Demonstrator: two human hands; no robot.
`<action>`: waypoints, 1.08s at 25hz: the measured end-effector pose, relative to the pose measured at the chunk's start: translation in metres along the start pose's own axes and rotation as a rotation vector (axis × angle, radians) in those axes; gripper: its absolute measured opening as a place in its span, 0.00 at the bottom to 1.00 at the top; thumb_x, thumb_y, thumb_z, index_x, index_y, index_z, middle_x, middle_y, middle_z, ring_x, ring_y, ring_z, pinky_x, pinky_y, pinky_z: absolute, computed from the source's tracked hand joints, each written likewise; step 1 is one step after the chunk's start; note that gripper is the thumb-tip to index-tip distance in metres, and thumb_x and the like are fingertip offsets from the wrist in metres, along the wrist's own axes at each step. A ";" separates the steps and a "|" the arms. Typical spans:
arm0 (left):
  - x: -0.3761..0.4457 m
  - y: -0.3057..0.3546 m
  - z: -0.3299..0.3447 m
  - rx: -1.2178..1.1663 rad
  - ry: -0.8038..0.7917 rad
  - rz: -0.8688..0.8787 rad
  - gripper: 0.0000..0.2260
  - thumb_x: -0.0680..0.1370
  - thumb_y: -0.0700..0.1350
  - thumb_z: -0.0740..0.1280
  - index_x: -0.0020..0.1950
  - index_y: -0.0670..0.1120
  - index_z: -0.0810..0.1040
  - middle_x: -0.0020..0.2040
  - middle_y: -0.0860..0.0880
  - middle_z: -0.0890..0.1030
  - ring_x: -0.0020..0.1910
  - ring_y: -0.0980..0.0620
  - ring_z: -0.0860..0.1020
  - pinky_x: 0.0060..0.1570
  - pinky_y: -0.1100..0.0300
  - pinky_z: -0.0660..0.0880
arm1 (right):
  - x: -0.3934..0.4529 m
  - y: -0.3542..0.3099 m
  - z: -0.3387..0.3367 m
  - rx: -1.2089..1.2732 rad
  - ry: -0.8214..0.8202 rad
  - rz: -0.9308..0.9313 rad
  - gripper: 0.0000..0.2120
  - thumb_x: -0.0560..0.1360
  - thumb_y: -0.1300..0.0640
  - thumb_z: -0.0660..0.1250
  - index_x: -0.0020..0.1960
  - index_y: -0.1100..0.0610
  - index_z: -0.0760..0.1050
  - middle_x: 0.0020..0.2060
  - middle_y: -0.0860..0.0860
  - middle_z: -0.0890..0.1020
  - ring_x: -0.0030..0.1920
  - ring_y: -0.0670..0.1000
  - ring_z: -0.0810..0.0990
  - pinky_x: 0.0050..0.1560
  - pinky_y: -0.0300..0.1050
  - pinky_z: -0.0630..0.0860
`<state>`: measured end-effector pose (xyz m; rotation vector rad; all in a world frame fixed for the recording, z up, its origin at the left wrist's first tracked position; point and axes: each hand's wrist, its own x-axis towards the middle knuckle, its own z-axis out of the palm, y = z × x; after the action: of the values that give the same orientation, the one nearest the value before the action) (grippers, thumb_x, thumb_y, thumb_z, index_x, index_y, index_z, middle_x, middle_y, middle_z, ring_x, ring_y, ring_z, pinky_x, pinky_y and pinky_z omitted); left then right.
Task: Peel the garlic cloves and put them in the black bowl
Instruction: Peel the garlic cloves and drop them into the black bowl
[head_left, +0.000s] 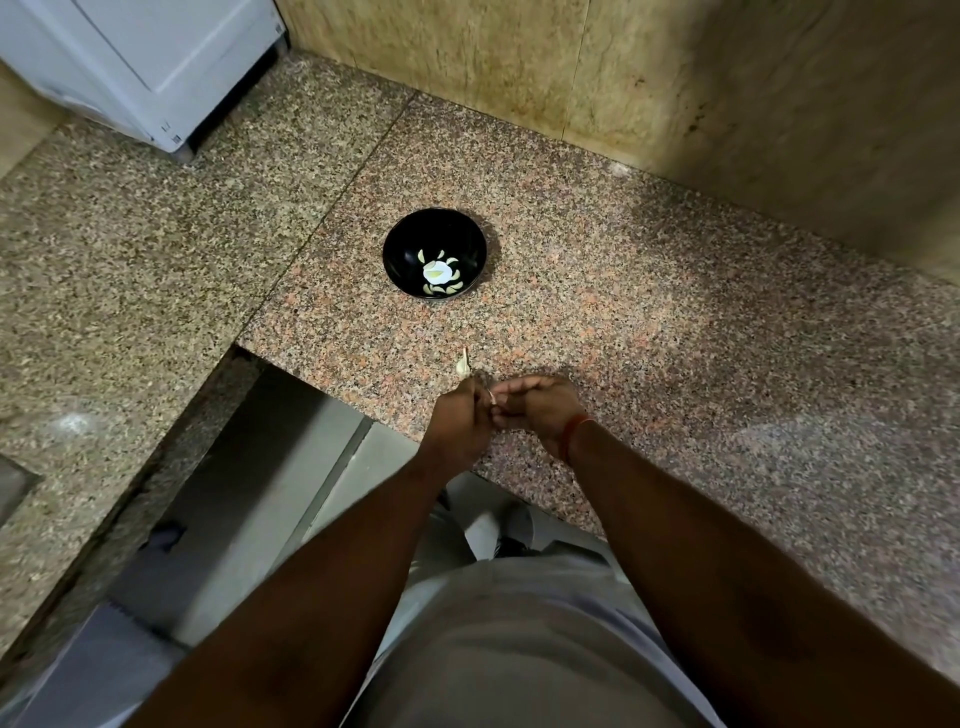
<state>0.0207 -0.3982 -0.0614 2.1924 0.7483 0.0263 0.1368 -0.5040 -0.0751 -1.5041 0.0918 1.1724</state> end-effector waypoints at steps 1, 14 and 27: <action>0.000 0.001 -0.001 -0.015 -0.006 -0.001 0.06 0.84 0.39 0.60 0.54 0.38 0.74 0.36 0.53 0.72 0.32 0.60 0.69 0.29 0.71 0.65 | 0.000 -0.001 -0.002 -0.011 -0.017 -0.001 0.11 0.72 0.71 0.74 0.54 0.70 0.82 0.46 0.62 0.87 0.45 0.59 0.86 0.46 0.51 0.85; 0.010 -0.002 0.009 -0.045 0.045 -0.167 0.09 0.82 0.40 0.64 0.46 0.38 0.81 0.39 0.42 0.81 0.35 0.45 0.78 0.35 0.56 0.73 | -0.008 0.002 -0.020 -0.122 -0.029 -0.073 0.09 0.73 0.71 0.73 0.53 0.68 0.82 0.46 0.62 0.87 0.45 0.58 0.87 0.47 0.52 0.85; 0.013 0.005 0.010 -0.156 0.099 -0.276 0.14 0.77 0.38 0.70 0.31 0.47 0.80 0.26 0.50 0.79 0.21 0.57 0.74 0.24 0.62 0.74 | -0.010 0.003 -0.012 -0.583 0.055 -0.406 0.04 0.71 0.65 0.78 0.43 0.58 0.87 0.39 0.47 0.88 0.39 0.43 0.86 0.44 0.36 0.83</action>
<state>0.0366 -0.4009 -0.0672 1.9360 1.0635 0.0520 0.1371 -0.5194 -0.0727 -1.9444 -0.5386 0.8598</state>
